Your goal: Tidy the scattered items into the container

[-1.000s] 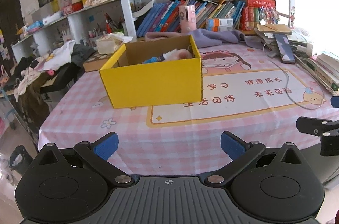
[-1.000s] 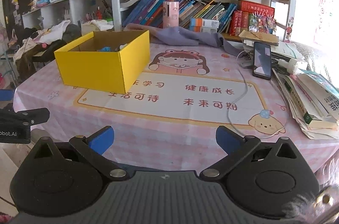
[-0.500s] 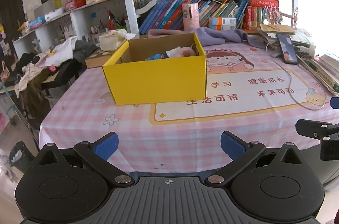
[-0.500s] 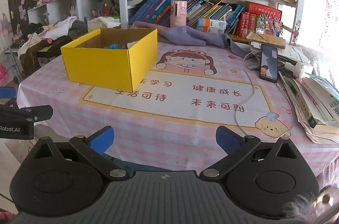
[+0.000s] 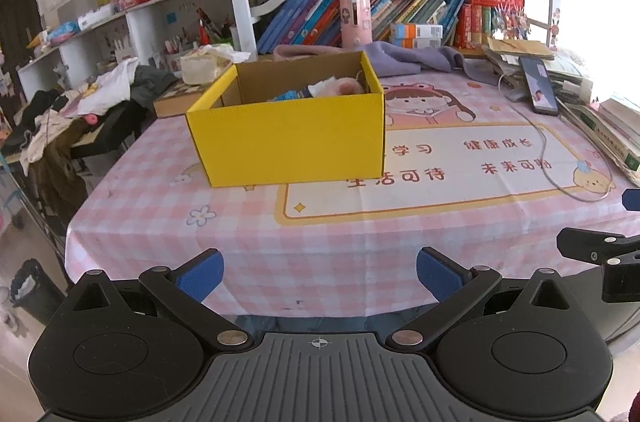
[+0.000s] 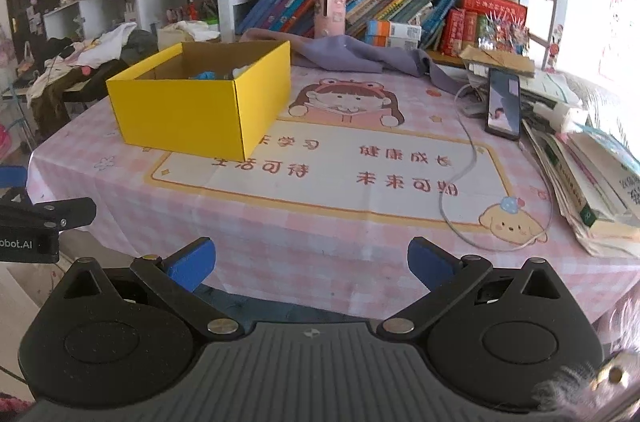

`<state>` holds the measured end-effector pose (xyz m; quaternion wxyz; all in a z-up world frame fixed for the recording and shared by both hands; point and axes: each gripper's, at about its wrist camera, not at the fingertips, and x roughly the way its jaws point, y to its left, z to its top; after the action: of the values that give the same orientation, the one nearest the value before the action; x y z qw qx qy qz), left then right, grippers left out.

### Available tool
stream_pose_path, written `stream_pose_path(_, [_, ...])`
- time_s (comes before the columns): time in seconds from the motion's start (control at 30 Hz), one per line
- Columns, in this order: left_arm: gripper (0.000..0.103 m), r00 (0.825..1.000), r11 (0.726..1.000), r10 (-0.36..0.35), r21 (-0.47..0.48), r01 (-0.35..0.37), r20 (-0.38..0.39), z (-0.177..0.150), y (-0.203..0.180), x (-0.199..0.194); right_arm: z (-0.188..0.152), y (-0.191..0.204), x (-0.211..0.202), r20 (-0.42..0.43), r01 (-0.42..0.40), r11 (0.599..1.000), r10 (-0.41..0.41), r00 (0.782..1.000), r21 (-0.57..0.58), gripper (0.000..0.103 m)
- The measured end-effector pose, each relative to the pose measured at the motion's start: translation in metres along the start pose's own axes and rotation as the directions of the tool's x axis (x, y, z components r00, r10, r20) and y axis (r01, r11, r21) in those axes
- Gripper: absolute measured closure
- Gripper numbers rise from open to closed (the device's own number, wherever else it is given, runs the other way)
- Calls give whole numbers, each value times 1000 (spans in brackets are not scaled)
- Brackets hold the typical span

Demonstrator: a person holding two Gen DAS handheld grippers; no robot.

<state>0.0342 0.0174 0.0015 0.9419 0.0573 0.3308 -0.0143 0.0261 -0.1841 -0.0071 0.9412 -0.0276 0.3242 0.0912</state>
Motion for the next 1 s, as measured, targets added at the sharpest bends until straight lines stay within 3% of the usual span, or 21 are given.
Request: stream_pose_path(1.0, [0, 1000, 1000, 8, 16, -7, -25, -5, -4, -3, -5, 6, -4, -6, -4, 1000, 4, 1000, -14, 0])
